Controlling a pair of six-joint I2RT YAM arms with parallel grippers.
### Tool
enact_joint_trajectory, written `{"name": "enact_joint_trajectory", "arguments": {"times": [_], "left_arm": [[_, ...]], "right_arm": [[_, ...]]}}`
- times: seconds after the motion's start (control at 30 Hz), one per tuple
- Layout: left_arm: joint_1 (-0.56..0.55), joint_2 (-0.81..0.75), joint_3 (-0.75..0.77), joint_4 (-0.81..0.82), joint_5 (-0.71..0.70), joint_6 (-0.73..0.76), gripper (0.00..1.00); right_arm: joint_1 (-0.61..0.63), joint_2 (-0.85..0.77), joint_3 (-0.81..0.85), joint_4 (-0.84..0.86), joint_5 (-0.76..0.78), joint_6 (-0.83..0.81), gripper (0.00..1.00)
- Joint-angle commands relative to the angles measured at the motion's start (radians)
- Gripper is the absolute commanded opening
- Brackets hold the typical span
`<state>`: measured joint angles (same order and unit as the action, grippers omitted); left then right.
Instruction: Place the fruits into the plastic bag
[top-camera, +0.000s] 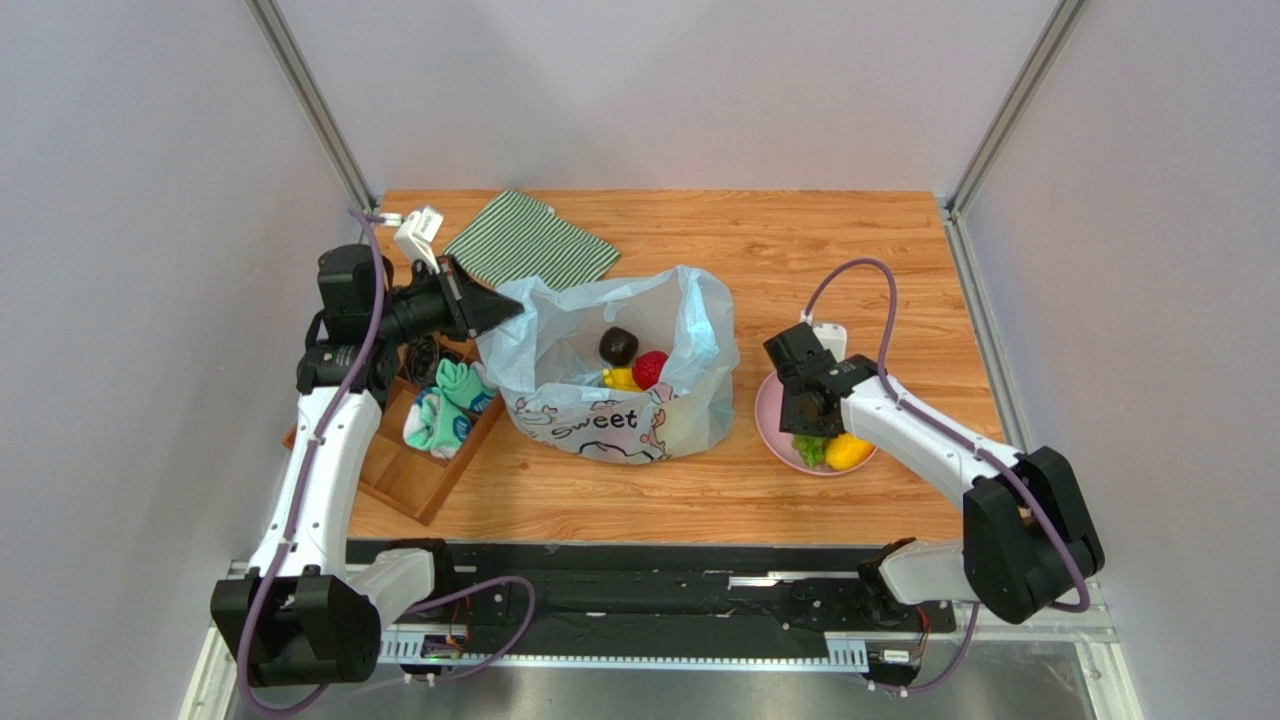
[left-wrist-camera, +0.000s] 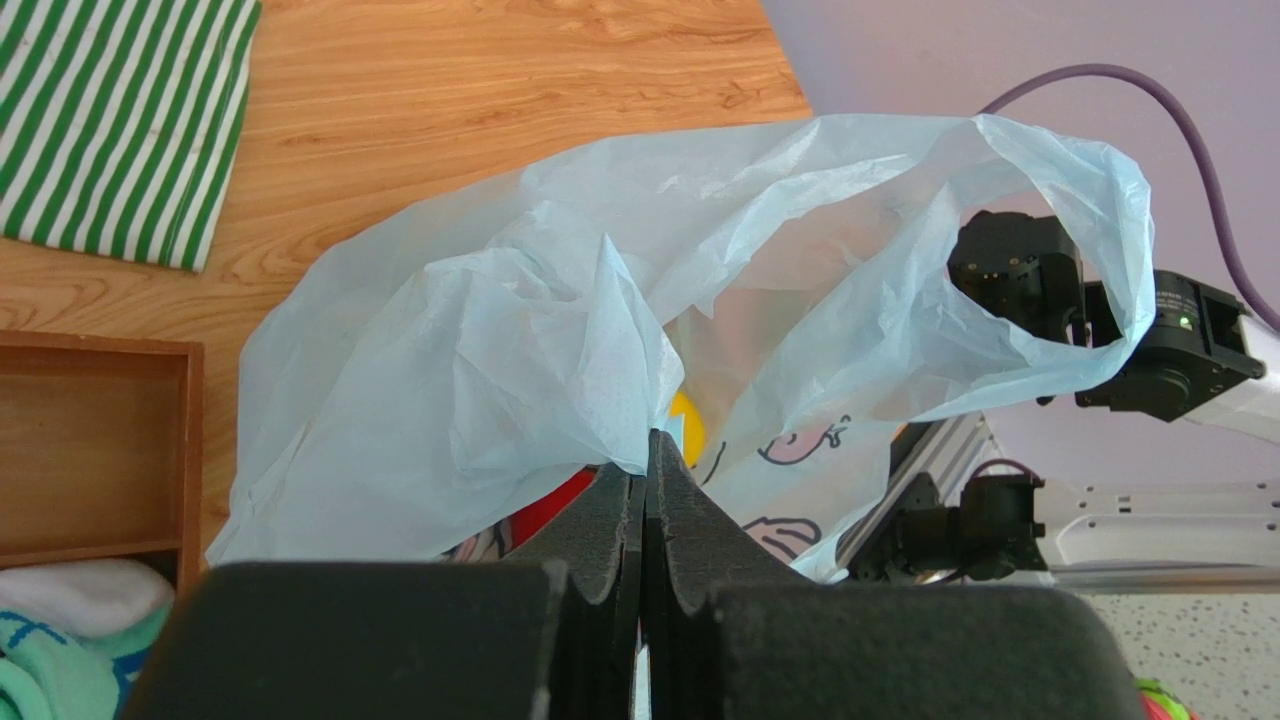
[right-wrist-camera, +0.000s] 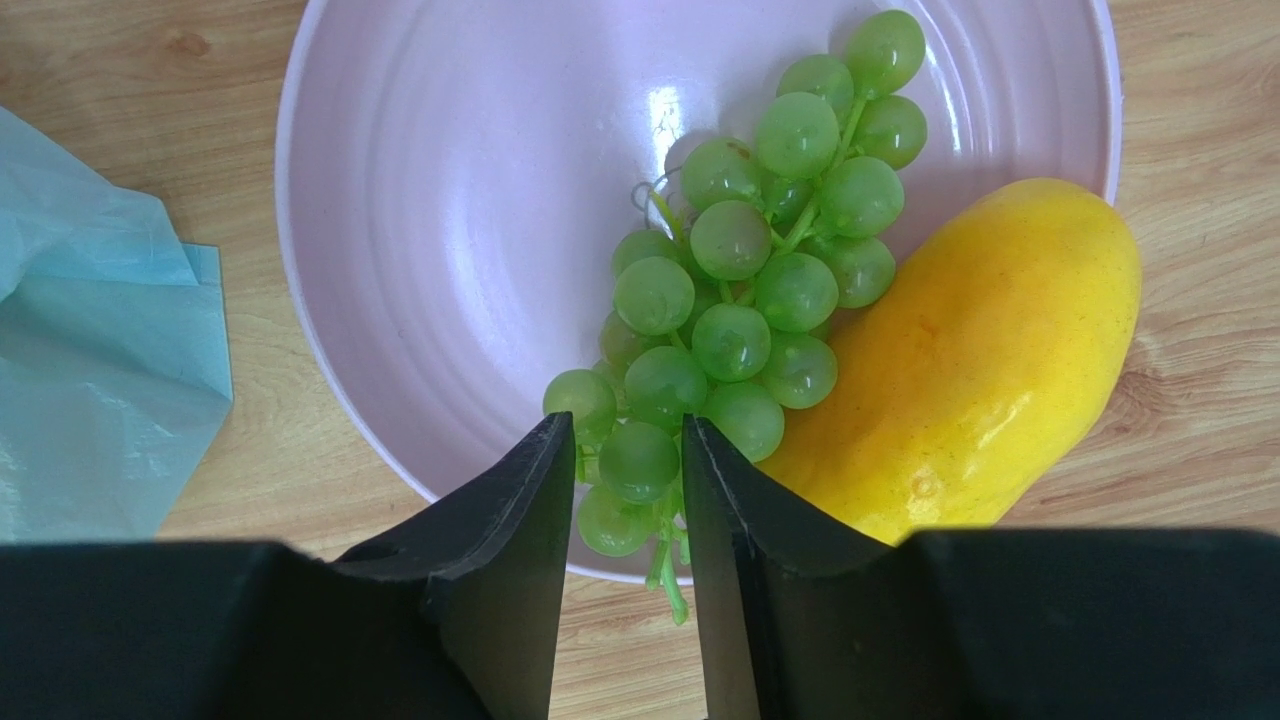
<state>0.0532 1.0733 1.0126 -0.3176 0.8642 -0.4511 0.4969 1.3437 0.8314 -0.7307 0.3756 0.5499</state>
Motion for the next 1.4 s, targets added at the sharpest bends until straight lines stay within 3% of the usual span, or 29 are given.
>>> {"name": "enact_joint_trajectory", "arguments": {"times": [0.0,0.33,0.53,1.0,1.17,1.37], "left_arm": [[0.005,0.000,0.015,0.028,0.024,-0.006,0.00],[0.007,-0.001,0.015,0.028,0.022,-0.006,0.00],[0.005,0.001,0.015,0.028,0.022,-0.006,0.00],[0.005,0.001,0.014,0.028,0.024,-0.006,0.00],[0.005,0.002,0.015,0.029,0.029,-0.006,0.00],[0.004,0.002,0.006,0.054,0.048,-0.020,0.00]], "right_arm": [[0.005,0.011,0.000,0.002,0.034,0.018,0.36],[0.006,-0.014,0.020,-0.010,0.023,0.018,0.09],[0.006,-0.067,0.066,-0.029,0.008,0.001,0.03],[0.006,-0.337,0.307,-0.099,0.004,-0.076,0.00],[0.006,-0.532,0.319,0.092,-0.125,-0.134,0.00],[0.006,-0.565,0.389,0.293,-0.360,-0.189,0.00]]}}
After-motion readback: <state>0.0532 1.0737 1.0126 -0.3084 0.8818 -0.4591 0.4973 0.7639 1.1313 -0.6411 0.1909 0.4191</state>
